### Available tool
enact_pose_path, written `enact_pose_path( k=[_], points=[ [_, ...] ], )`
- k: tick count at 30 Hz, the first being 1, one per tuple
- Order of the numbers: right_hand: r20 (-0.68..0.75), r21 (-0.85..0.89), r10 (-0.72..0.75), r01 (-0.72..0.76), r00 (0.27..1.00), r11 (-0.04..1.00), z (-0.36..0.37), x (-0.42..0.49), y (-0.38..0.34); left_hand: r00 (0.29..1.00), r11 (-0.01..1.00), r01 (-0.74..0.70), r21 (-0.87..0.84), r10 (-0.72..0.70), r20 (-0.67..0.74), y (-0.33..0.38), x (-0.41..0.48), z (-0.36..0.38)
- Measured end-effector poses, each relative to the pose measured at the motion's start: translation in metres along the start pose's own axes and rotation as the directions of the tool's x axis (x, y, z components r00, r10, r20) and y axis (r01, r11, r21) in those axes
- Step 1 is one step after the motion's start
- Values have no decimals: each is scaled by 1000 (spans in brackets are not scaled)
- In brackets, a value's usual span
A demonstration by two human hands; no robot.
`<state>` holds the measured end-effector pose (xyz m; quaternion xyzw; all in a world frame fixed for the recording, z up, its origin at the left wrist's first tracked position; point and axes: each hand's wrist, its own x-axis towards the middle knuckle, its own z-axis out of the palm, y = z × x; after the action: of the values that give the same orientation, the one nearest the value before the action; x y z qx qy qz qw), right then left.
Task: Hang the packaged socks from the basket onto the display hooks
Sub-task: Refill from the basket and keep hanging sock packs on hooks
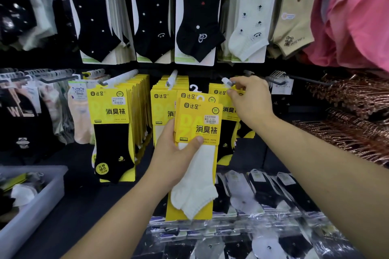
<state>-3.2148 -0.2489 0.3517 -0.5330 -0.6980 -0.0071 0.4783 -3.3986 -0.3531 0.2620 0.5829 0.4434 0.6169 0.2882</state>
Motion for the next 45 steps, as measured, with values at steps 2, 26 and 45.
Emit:
enact_pose_path(
  k=[2, 26, 45],
  points=[
    [-49, 57, 8, -5, 999, 998, -3, -5, 1, 1000, 1000, -6, -3, 6, 11, 0, 3, 2],
    [277, 522, 46, -190, 960, 831, -34, -39, -5, 999, 999, -15, 33, 16, -43, -7, 9, 35],
    [160, 420, 181, -232, 970, 877, -27, 6, -8, 994, 998, -43, 42, 46, -98, -11, 3, -4]
  ],
)
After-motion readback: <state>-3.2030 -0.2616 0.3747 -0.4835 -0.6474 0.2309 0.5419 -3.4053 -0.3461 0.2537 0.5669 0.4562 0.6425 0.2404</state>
